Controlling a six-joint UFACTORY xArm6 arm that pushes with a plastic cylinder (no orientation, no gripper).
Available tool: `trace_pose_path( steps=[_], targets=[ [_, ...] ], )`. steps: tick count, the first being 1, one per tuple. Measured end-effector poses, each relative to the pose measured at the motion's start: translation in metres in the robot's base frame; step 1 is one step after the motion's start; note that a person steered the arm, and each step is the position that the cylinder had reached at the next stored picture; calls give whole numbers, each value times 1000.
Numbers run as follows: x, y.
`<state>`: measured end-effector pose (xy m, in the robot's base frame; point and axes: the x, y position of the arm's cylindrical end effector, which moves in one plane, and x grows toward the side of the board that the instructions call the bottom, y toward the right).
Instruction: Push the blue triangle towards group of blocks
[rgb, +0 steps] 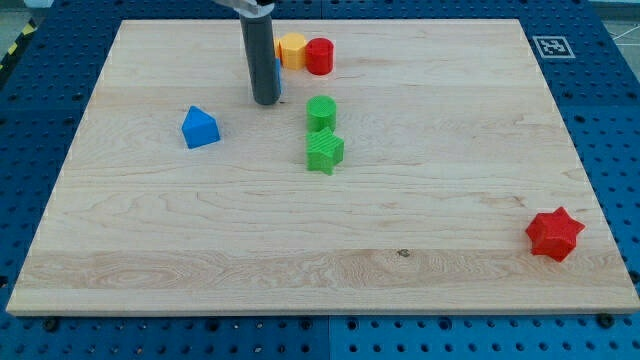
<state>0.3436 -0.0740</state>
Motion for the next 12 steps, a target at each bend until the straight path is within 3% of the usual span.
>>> trace_pose_path(
  steps=[2, 4, 5, 7, 12],
  targets=[
    [-24, -1],
    [111, -30],
    [136, -55],
    [128, -107],
    [6, -42]
  ],
)
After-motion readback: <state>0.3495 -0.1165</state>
